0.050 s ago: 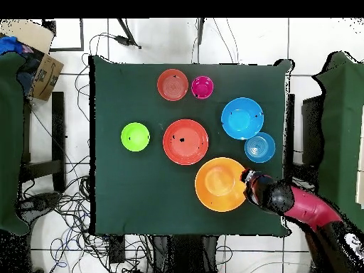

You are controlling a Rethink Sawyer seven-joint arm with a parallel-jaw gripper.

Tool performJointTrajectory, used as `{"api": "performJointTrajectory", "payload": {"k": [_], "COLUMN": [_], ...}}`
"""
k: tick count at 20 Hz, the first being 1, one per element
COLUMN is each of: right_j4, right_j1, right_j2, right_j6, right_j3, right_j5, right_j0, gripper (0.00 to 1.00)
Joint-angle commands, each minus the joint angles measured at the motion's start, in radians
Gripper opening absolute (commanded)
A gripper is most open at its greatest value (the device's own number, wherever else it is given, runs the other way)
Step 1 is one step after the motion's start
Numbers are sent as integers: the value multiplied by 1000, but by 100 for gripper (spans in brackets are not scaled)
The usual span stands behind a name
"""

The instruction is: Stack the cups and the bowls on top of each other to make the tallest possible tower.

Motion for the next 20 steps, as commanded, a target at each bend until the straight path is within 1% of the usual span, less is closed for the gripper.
{"api": "performJointTrajectory", "payload": {"k": [1,5,7,12,15,20], "right_j4": [-99,-99,-90,-76,-76,-86], "right_j1": [15,9,-22,-116,-147,-181], "right_j2": [110,108,95,102,98,87], "right_j6": [-143,-128,-109,-144,-153,-148], "right_j3": [48,38,33,35,30,27], "right_j5": [86,90,99,161,188,205], "right_j0": [25,33,50,62,71,91], "gripper": [0,0,0,0,0,0]}}
